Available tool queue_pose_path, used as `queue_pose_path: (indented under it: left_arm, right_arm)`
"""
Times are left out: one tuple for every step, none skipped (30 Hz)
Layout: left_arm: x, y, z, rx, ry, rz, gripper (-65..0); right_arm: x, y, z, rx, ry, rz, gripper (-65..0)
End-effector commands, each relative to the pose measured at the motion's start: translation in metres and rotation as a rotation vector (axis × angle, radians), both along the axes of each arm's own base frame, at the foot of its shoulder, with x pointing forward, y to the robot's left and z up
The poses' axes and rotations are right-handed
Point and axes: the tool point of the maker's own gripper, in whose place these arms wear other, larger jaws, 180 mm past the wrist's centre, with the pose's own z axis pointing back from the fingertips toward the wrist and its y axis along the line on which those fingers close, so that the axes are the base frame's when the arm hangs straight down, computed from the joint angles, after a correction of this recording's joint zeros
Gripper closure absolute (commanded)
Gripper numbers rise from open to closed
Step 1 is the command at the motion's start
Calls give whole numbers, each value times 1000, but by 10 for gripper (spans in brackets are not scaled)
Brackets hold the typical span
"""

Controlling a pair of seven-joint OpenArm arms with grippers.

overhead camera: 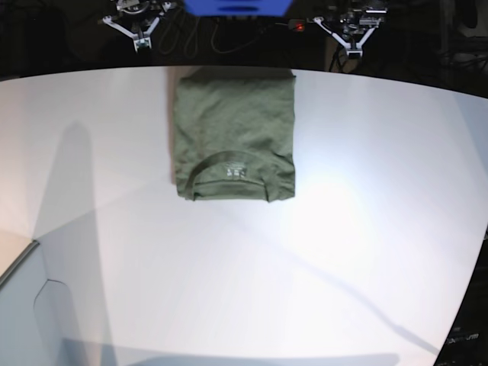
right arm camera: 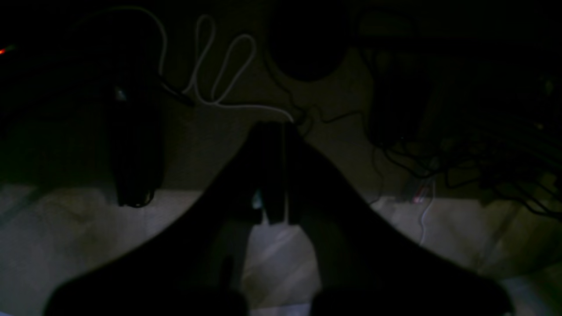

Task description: Layout the t-shirt on the table in an organized manner, then fold the t-shirt properly

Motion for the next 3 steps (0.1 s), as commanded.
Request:
queue_pose_path:
  left_arm:
    - [1, 2, 0, 6, -4, -4, 0]
    - [1, 2, 0, 6, -4, -4, 0]
    - [1, 2, 0, 6, -4, -4, 0]
  right_arm:
    - [3, -5, 2, -13, -15, -2, 0]
    - [3, -3, 1, -10, -15, -2, 0]
    - [3, 4, 1, 0, -16, -1, 0]
